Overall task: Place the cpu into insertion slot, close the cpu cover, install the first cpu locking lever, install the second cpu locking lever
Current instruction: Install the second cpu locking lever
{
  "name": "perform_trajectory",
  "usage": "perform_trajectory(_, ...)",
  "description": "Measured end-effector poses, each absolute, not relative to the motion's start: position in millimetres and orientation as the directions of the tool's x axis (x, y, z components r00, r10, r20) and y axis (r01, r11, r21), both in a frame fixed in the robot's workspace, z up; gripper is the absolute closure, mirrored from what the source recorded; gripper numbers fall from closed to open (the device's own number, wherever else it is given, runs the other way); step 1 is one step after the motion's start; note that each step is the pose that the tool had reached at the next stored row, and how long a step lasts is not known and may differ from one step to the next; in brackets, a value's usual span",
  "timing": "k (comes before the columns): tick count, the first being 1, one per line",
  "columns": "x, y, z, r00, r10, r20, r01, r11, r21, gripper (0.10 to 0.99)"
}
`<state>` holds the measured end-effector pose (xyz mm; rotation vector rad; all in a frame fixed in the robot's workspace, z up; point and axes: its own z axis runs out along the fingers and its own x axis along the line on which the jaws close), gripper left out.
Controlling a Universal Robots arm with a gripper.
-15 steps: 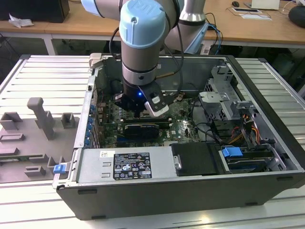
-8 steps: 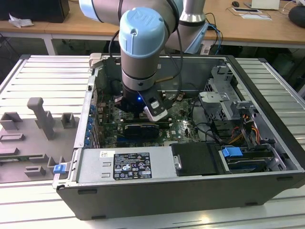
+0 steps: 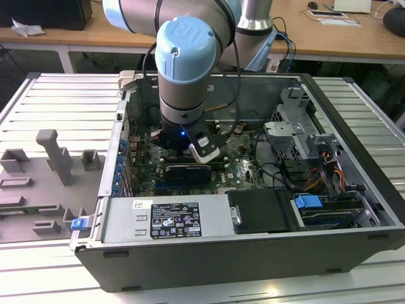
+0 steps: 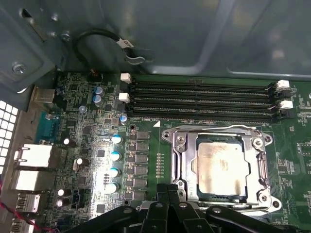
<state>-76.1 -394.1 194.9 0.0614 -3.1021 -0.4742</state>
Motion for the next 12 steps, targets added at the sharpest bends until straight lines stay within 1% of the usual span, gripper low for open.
perform_trajectory(12, -76, -394, 211, -0.999, -0.039, -0.003, -0.038, 0.954, 0.299, 0.980)
